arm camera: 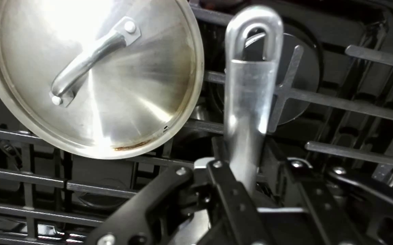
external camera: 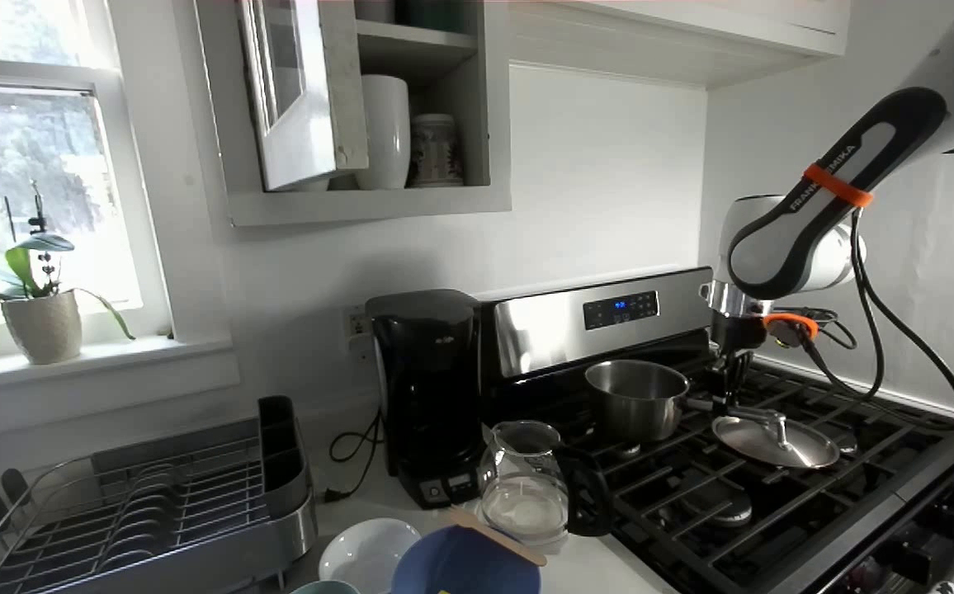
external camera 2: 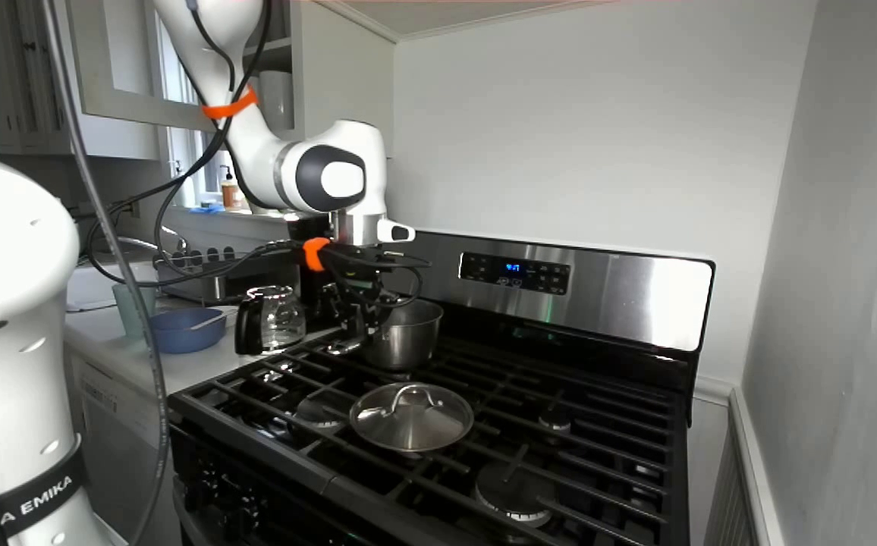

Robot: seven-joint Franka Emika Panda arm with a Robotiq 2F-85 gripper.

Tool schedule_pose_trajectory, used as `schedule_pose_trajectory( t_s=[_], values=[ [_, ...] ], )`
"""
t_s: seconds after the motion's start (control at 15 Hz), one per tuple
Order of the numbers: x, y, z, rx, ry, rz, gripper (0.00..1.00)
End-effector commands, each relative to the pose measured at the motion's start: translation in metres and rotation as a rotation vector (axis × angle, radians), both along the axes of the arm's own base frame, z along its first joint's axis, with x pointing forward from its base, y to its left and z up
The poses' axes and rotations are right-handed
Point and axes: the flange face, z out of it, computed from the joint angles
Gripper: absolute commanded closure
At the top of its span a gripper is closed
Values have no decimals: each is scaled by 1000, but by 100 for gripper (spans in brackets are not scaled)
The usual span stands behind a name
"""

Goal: Move the pot to the right

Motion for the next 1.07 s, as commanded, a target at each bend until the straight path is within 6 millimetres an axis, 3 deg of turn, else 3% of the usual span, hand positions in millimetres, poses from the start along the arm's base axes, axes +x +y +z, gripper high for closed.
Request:
schedule_pose_trajectory(
  t_s=[0.0, 0.07, 0.47, 1.0],
  values=[
    [-7, 4, -1, -22, -4, 12, 45],
    [-6, 4, -1, -24, -10, 12, 44],
    [-2, 13, 1, -7, -38, 27, 2],
    [9, 12, -9, -5, -126, 42, 0]
  ],
)
